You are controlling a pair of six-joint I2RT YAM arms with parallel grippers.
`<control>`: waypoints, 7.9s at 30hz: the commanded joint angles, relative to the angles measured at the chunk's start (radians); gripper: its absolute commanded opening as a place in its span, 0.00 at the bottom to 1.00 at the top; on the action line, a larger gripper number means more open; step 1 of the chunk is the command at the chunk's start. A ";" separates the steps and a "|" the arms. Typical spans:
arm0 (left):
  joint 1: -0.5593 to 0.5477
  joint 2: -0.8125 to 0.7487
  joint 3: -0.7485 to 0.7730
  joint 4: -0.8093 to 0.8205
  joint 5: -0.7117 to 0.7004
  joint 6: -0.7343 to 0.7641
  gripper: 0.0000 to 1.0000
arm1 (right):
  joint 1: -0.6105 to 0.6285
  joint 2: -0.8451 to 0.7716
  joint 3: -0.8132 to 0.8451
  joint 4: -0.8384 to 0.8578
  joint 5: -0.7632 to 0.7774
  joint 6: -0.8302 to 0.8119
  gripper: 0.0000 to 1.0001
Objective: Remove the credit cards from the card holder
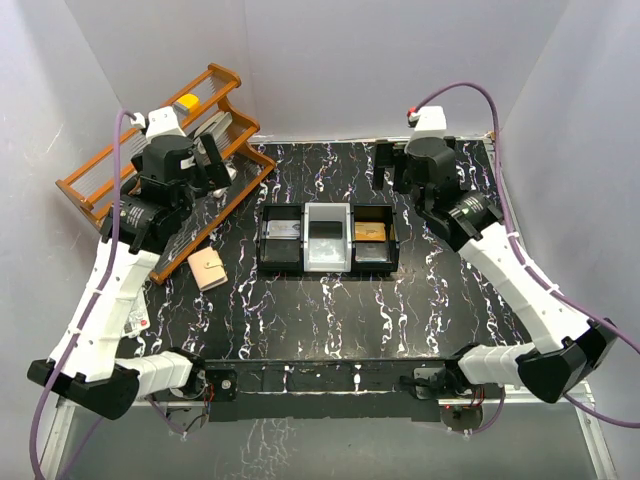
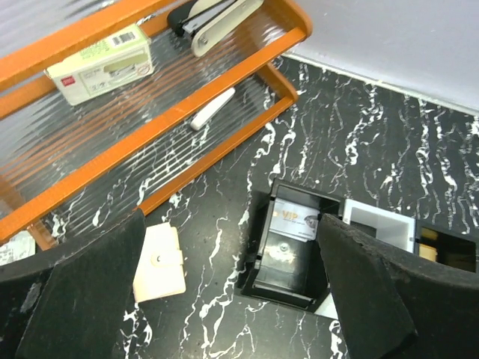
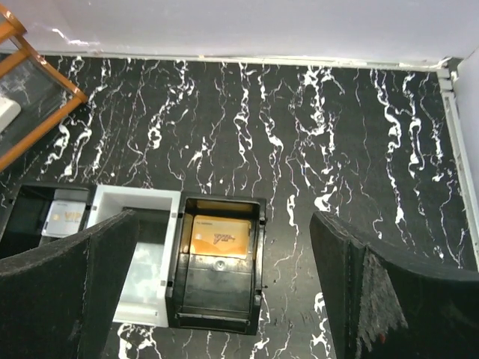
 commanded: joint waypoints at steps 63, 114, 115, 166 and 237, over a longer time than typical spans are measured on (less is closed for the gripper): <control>0.277 0.301 -0.829 0.219 0.394 -0.173 0.72 | -0.393 -0.249 -0.599 0.174 -0.955 0.322 0.98; -0.504 -0.231 -1.051 0.132 0.157 -0.829 0.78 | -0.061 -0.168 -0.741 0.314 -1.028 0.403 0.76; -0.504 -0.228 -1.059 0.142 0.158 -0.833 0.75 | -0.047 -0.159 -0.734 0.314 -1.023 0.404 0.75; -0.305 0.039 -1.030 0.602 0.555 -0.343 0.32 | 0.313 0.031 -0.575 0.162 -0.671 0.659 0.48; -0.305 0.096 -1.119 0.675 0.770 -0.501 0.42 | 0.498 0.571 -0.192 -0.209 -0.288 0.765 0.29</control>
